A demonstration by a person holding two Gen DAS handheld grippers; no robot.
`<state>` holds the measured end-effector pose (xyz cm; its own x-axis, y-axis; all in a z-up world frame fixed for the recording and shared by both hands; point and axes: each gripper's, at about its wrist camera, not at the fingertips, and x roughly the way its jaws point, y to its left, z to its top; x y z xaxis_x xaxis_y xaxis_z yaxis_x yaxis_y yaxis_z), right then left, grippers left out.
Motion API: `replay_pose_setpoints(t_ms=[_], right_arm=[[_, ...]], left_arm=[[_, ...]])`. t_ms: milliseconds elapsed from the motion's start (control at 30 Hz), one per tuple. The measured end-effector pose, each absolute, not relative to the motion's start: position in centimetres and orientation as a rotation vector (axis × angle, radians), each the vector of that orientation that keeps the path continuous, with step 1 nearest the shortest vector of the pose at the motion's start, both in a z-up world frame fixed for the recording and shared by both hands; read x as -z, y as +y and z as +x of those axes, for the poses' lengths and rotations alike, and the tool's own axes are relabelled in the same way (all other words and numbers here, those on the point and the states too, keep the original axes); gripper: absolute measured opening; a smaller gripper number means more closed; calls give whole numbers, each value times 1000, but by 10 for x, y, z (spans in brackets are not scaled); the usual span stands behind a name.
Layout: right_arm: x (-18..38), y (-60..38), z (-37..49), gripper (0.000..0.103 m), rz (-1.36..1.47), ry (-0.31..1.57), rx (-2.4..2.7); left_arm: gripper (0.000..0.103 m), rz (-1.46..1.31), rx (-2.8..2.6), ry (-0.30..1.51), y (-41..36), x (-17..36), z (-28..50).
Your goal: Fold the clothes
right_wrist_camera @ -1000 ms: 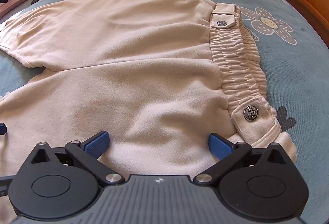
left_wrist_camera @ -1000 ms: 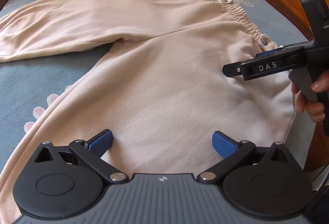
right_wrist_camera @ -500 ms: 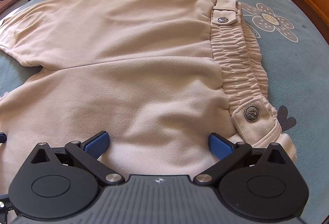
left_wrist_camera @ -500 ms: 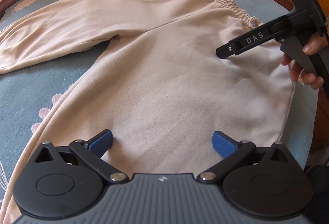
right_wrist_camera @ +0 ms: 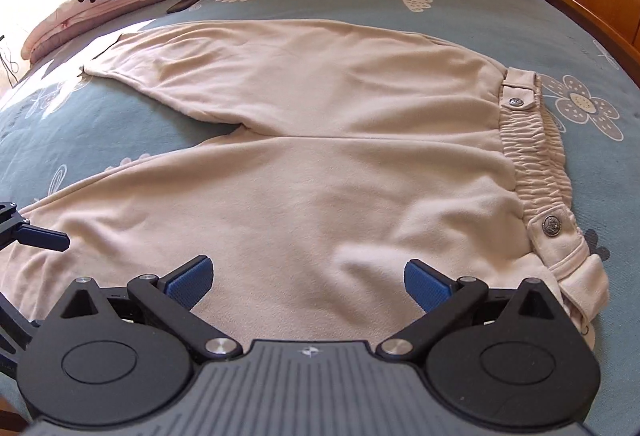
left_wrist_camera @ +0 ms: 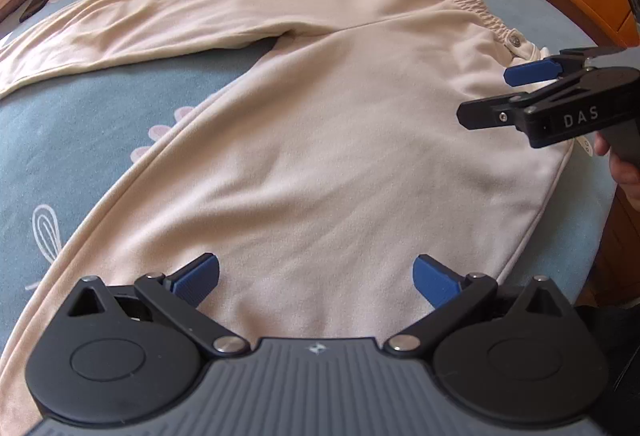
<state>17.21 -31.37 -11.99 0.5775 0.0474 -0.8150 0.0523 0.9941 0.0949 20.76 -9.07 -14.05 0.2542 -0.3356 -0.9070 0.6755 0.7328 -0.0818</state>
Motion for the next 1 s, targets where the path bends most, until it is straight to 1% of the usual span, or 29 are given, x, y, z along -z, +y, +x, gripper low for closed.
replay_pose_setpoints(t_ms=[100,133,200,333,467,633,700,867,1000], right_arm=[[142,-310,178,103,52,1014,75],[152,-315,180,103,58,1069,114],[153,-330,171,103,136,1054,113],[138,-336,173,103,156,1101,124],[128,-340,187,103,200,1025,152],[153,-351,188,103,163,1084,195],[150,-351,184,103,146,1096,202],[118,-338,181,103,143,1009,128],[130,-307,189,103,102,1059,32]], left_arm=[[102,354,687,1158,-83,150,207],[102,359,694,1149,-82,151,205],[102,364,701,1151,-81,151,204],[102,359,710,1155,-79,152,206],[102,362,698,1155,-82,153,205],[102,360,708,1169,-81,151,208],[102,374,713,1167,-81,149,208],[102,427,791,1070,-89,133,201],[102,467,839,1056,-95,139,196]])
